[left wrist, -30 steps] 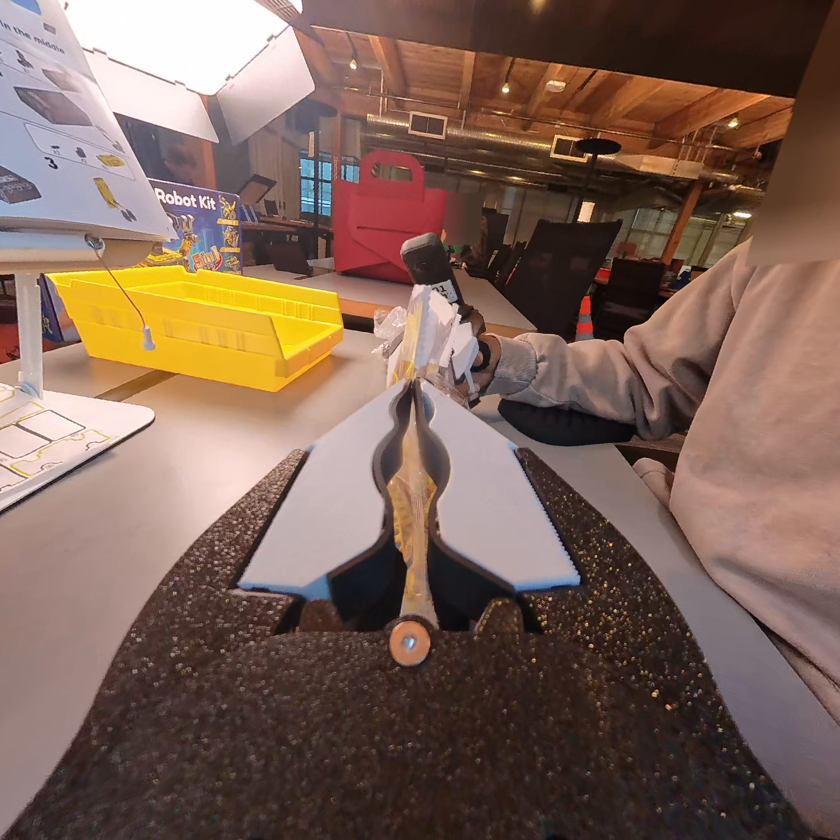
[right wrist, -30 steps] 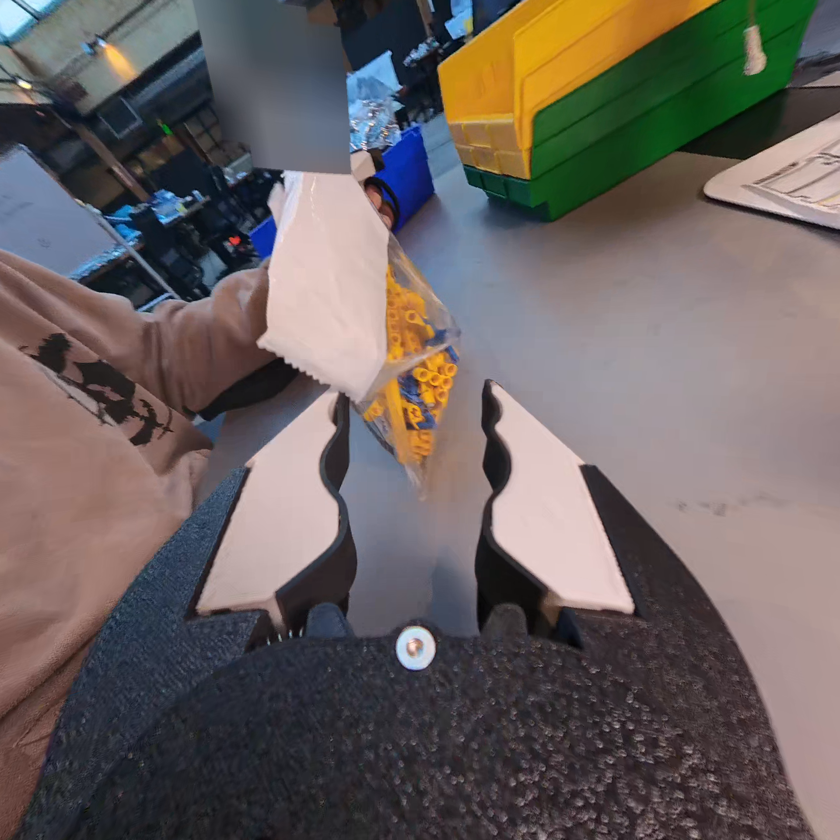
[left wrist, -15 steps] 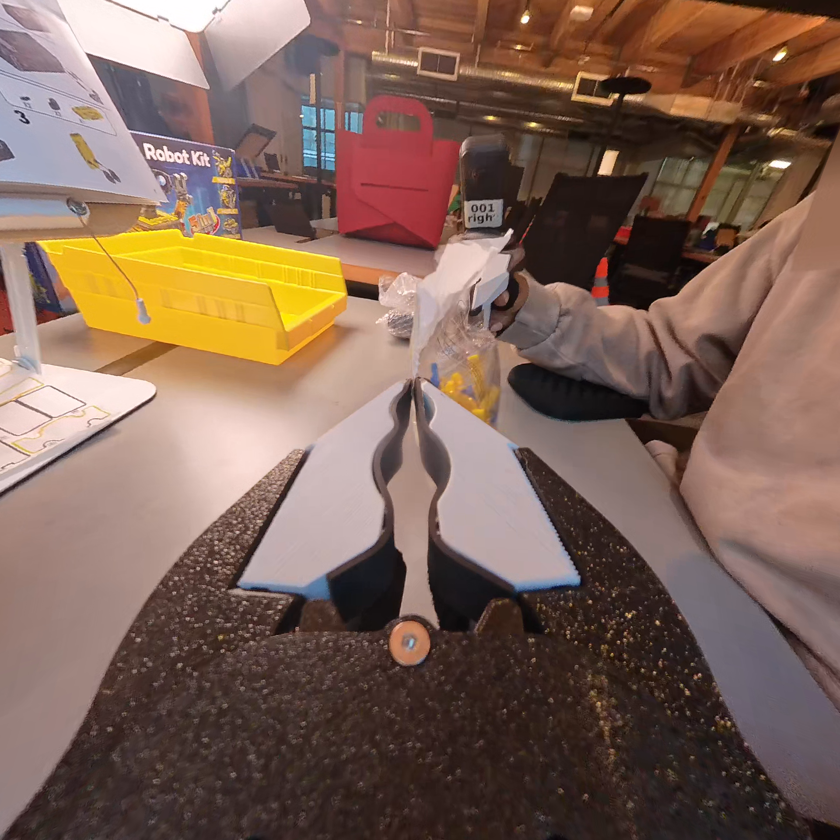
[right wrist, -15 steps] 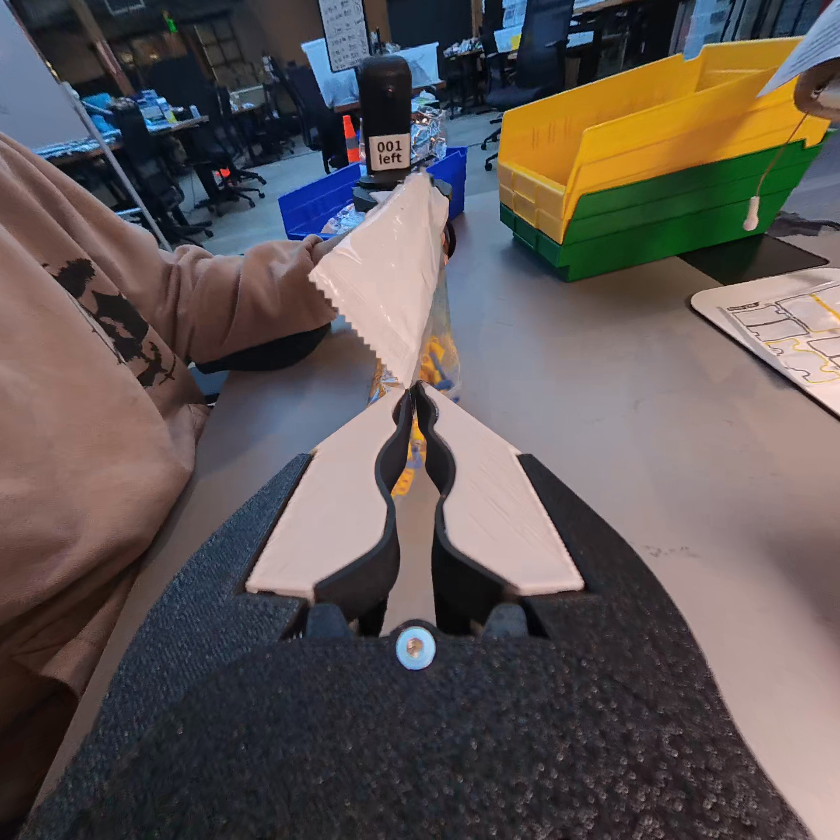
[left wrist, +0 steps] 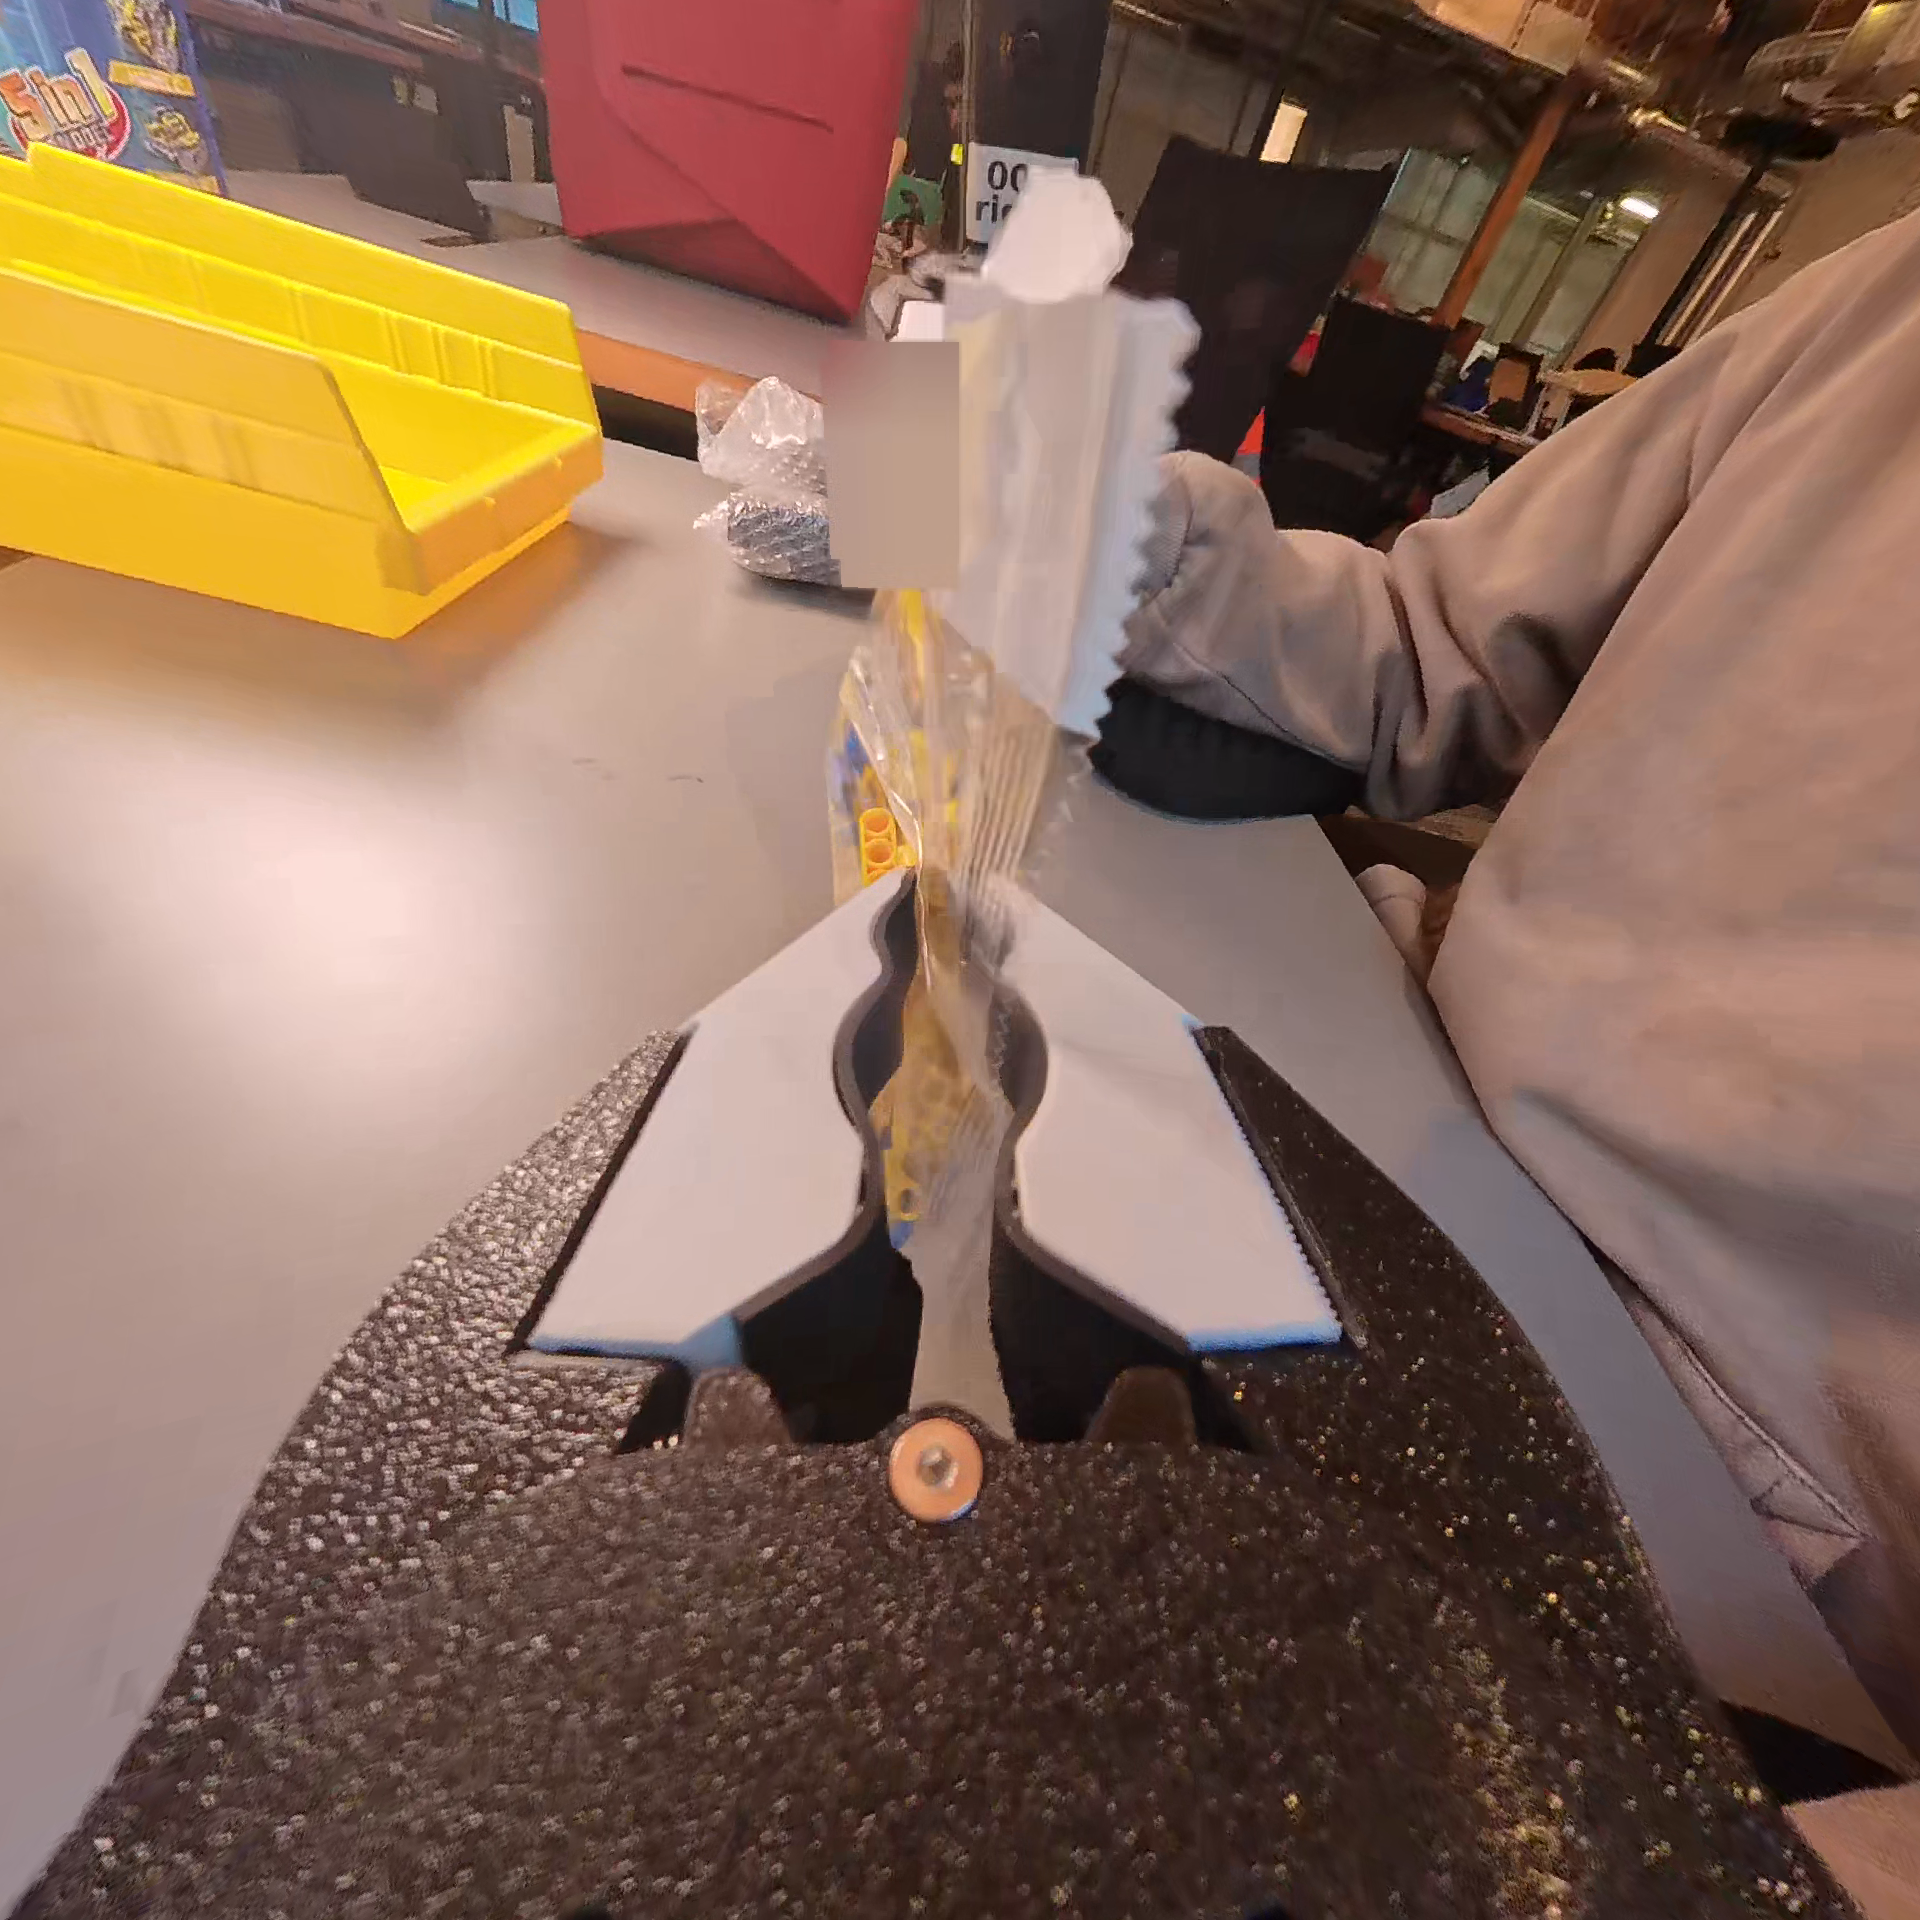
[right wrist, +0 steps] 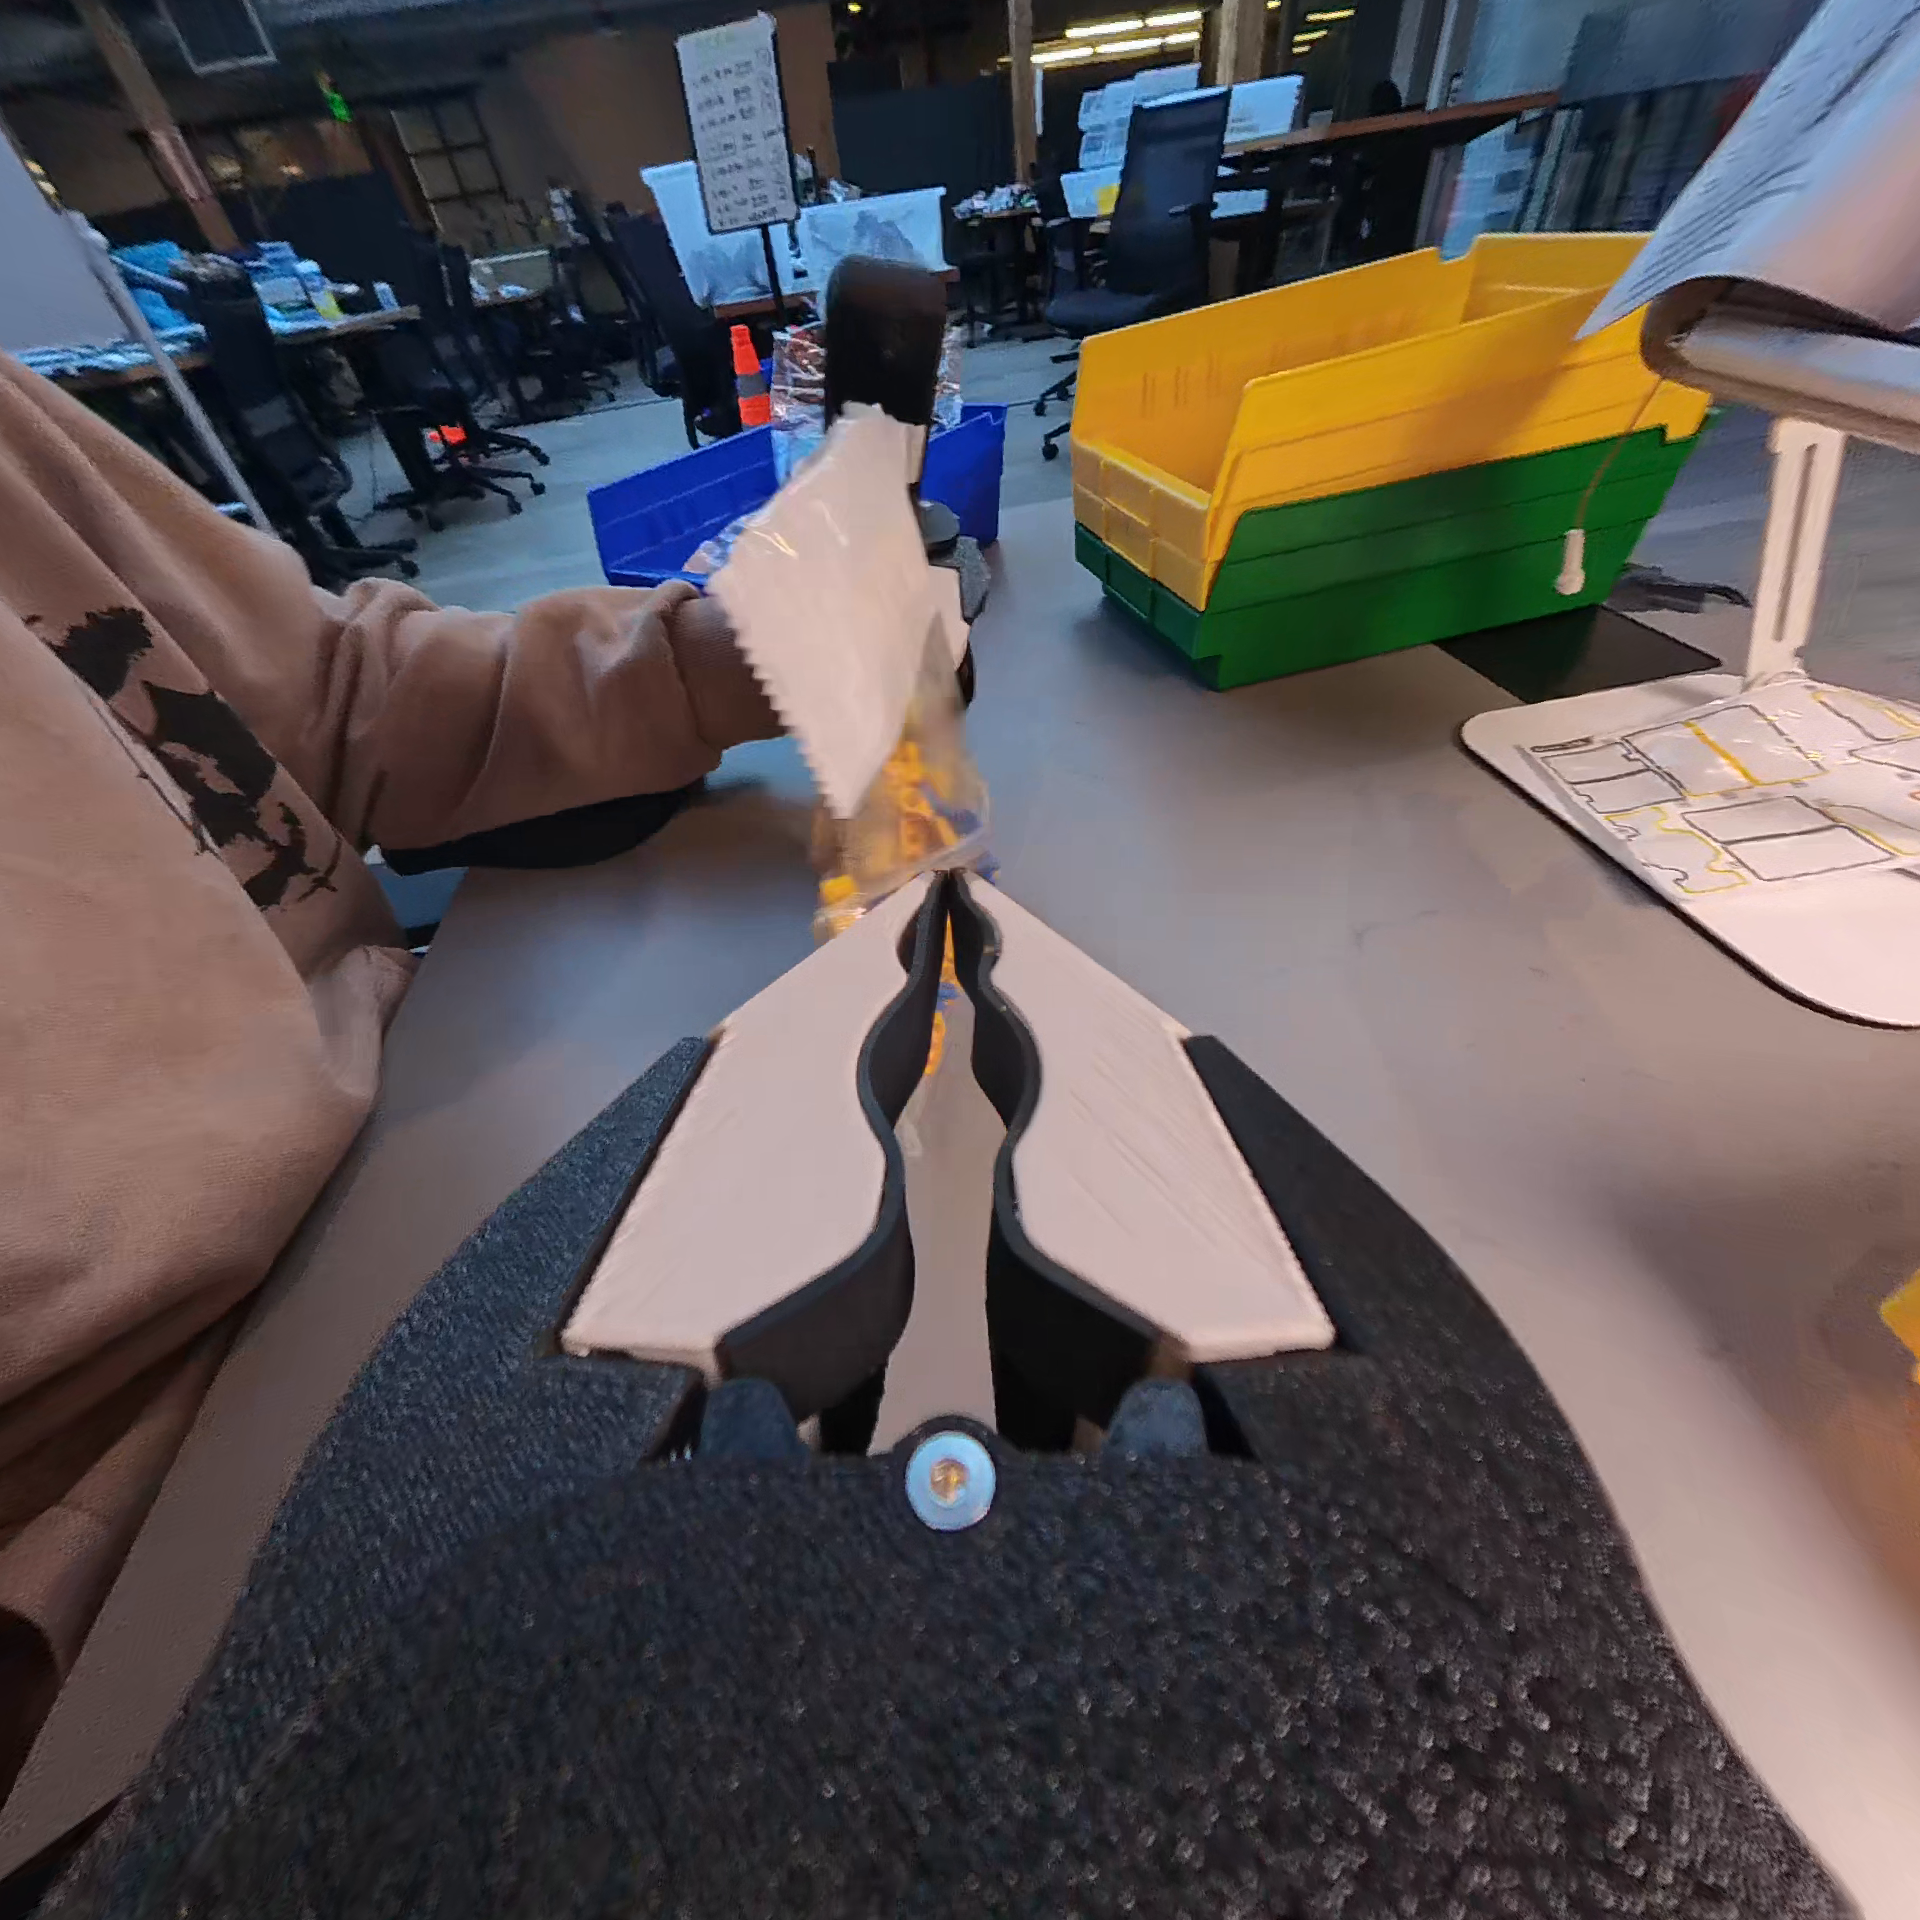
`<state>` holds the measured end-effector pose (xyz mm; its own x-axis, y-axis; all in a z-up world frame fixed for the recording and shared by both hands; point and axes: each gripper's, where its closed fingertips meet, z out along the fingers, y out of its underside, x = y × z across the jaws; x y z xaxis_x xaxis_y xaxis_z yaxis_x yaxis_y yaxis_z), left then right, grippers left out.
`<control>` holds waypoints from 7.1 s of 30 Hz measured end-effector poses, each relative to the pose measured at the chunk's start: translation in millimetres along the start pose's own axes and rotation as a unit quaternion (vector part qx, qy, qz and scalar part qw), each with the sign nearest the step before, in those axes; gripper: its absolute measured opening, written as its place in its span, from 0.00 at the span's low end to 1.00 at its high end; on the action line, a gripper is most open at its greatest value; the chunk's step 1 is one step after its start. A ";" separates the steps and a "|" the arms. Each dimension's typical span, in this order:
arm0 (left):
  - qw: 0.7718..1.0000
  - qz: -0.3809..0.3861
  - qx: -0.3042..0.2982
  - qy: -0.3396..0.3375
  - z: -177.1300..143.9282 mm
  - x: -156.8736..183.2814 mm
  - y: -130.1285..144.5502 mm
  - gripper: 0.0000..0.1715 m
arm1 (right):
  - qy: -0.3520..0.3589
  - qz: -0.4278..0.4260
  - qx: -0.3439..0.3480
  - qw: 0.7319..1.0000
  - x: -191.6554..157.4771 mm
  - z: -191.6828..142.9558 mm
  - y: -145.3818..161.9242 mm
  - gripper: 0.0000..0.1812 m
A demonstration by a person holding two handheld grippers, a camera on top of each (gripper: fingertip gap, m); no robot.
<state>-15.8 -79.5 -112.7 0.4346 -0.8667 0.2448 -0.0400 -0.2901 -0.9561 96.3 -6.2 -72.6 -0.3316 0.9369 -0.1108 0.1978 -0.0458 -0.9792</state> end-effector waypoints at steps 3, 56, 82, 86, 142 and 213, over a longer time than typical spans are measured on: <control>1.000 -0.015 0.002 -0.009 -2.3 -5.2 3.0 0.03 | -0.006 0.010 -0.024 1.000 0.1 -4.0 13.0 0.00; 0.992 0.077 -0.079 -0.066 -9.0 7.9 10.6 0.20 | -0.050 -0.008 -0.079 0.996 -11.5 41.9 43.1 0.20; 0.995 0.075 -0.014 -0.065 -6.5 5.2 -8.1 0.00 | -0.028 -0.019 0.014 0.999 -5.9 8.2 10.0 0.00; 0.992 0.098 0.032 -0.076 -23.5 13.0 -31.0 0.00 | -0.016 -0.018 0.047 0.999 -2.1 -7.8 -3.5 0.00; 1.000 0.021 0.011 0.009 -41.4 24.2 -4.1 0.01 | 0.306 0.008 -0.311 0.900 289.2 161.8 70.4 0.16; 0.967 0.019 -0.231 -0.108 77.4 60.3 57.3 0.06 | 0.014 -0.035 -0.275 0.961 -25.3 14.1 113.6 0.00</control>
<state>77.8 -117.0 -165.1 0.6001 -0.7904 0.1232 -0.4367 -0.4527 -0.7774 114.1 -40.0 -183.4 -0.3388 0.9402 -0.0363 0.6362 0.2005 -0.7450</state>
